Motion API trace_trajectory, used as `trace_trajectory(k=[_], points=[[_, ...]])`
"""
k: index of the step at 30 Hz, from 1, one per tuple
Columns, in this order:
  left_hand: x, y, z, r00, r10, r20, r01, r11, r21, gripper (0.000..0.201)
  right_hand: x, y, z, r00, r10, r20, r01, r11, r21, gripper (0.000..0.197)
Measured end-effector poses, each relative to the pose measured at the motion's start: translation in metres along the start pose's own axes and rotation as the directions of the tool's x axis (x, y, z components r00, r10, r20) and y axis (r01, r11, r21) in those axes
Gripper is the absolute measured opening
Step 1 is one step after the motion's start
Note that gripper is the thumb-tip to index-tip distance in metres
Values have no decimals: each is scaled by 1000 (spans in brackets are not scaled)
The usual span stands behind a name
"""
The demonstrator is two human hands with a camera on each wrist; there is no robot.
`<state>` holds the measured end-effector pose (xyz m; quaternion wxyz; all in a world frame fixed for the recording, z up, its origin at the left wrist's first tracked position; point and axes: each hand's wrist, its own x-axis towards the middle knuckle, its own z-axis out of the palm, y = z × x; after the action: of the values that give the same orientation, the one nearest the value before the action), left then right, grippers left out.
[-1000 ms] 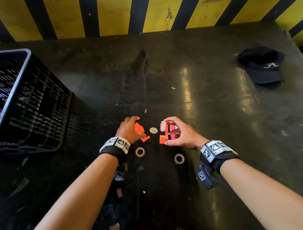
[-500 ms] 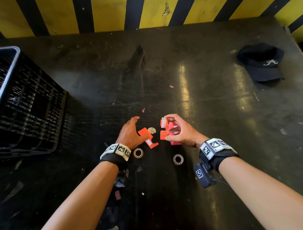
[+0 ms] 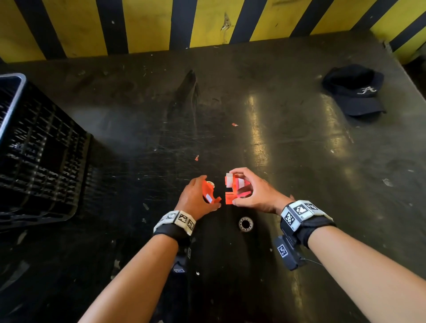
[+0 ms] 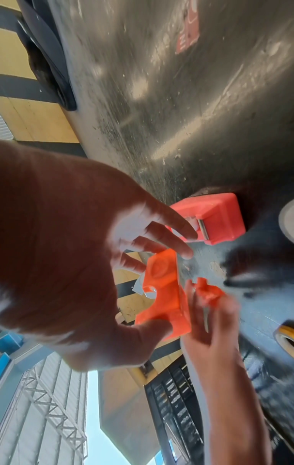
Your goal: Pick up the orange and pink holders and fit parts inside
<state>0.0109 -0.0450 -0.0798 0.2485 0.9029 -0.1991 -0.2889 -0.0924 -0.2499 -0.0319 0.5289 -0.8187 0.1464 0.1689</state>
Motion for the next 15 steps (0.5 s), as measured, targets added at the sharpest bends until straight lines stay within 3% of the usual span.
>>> trace_trajectory(k=[4,8,15], points=[[-4,15,-34,979,88,186,13,876,-482,103,-2,1,-5,999,14,-45,-12,999,31,77],[-11,31,-53,952,171,252,-18,857,-516,100,-5,-5,-4,999,-10,-34,13,997,82,75],[-20,36,-57,939,190,287,-8,845,-535,97,-9,-10,-2,999,-46,-26,50,984,171,71]])
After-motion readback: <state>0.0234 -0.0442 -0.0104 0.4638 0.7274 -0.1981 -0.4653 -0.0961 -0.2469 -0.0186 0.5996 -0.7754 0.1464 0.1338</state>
